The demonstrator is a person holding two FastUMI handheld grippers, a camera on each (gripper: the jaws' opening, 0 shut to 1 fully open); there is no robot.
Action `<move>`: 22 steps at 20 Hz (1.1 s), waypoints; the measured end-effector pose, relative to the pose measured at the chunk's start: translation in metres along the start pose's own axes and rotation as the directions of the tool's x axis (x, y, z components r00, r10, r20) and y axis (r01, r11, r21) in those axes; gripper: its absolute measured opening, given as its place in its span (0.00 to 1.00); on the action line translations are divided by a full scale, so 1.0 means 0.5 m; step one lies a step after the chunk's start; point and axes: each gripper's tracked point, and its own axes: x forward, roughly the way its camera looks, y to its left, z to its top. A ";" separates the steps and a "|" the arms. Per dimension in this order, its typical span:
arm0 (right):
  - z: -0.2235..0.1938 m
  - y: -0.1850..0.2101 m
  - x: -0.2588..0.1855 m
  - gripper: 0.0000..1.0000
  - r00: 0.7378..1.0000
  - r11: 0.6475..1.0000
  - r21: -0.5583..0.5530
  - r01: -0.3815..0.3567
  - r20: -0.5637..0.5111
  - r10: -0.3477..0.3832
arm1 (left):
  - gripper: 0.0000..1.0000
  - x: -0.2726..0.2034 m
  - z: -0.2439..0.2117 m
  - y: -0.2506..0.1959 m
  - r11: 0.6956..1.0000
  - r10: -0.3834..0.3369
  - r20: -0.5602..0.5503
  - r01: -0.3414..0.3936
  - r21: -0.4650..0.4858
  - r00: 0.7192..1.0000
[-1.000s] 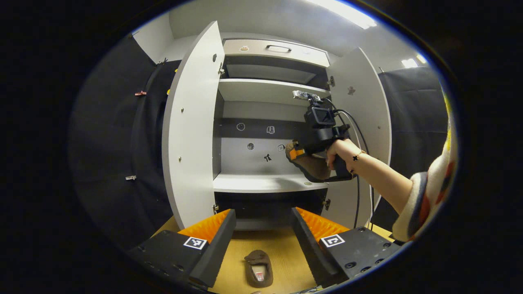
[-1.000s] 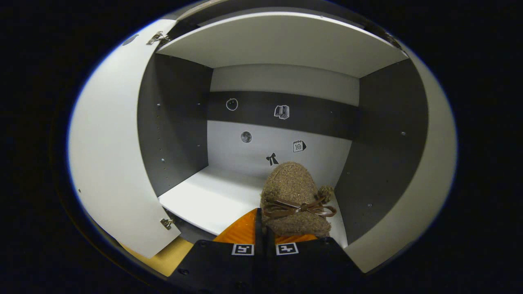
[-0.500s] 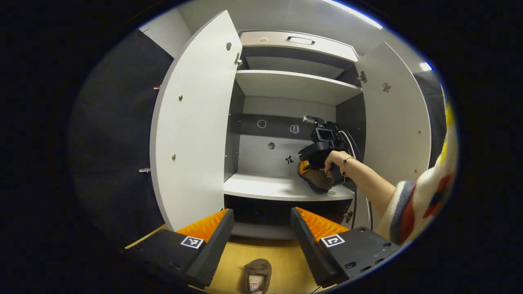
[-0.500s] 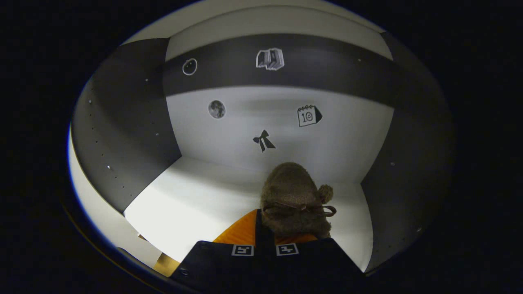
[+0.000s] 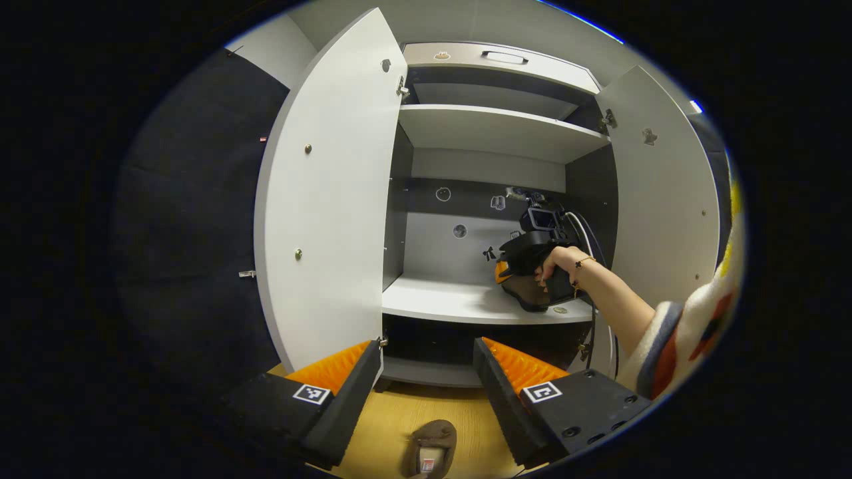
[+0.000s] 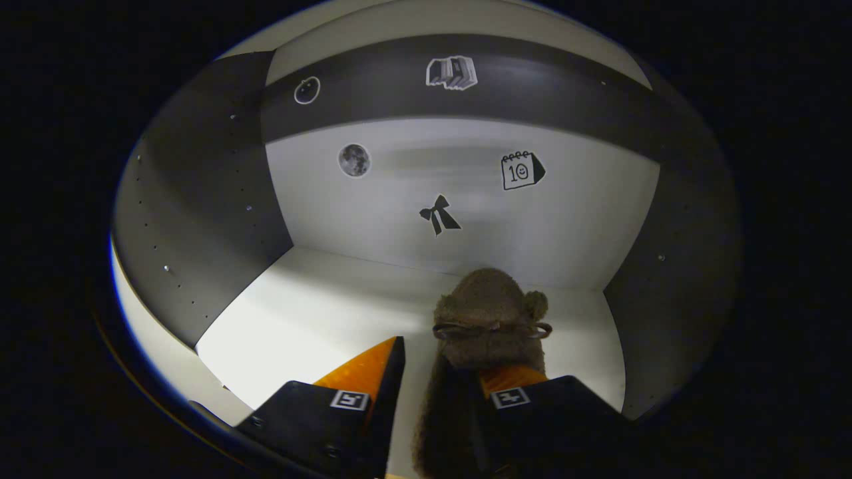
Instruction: Grab one shoe with the right hand and put it into the shoe cabinet, grab the other shoe with the left hand and put it into the shoe cabinet; then close the right door with the right hand and the left door with the left hand.
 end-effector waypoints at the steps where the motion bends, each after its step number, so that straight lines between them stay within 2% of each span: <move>1: 0.007 -0.001 -0.024 0.59 1.000 1.000 -0.022 0.008 0.027 -0.008 | 0.89 -0.002 0.001 0.001 1.000 -0.014 -0.003 0.014 -0.006 1.000; 4: 0.027 0.015 -0.119 0.89 0.993 0.998 -0.065 0.004 0.114 0.004 | 0.90 -0.014 0.008 -0.005 0.997 -0.071 0.005 0.072 -0.035 0.997; 6: 0.059 0.031 -0.204 0.93 0.974 0.995 -0.097 0.000 0.227 0.022 | 0.90 -0.030 0.013 -0.009 0.993 -0.116 0.016 0.117 -0.028 0.993; 8: 0.074 0.062 -0.296 0.99 0.939 0.994 -0.103 -0.031 0.337 0.064 | 0.90 -0.045 0.004 -0.013 0.986 -0.167 0.011 0.167 -0.011 0.986; 12: 0.031 0.101 -0.471 0.98 0.869 0.992 -0.094 -0.086 0.480 0.121 | 0.90 -0.084 -0.038 -0.032 0.961 -0.276 -0.009 0.276 -0.020 0.961; 15: -0.027 0.106 -0.580 0.98 0.817 0.993 -0.079 -0.089 0.564 0.118 | 0.91 -0.110 -0.093 -0.050 0.935 -0.354 -0.054 0.352 -0.035 0.934; 18: -0.096 0.095 -0.667 0.98 0.804 0.996 -0.080 -0.047 0.589 0.085 | 0.90 -0.115 -0.155 -0.055 0.917 -0.396 -0.086 0.390 -0.079 0.914; 22: -0.170 0.107 -0.750 0.98 0.790 0.997 -0.066 -0.045 0.608 0.075 | 0.90 -0.087 -0.276 -0.028 0.925 -0.379 -0.162 0.375 -0.054 0.911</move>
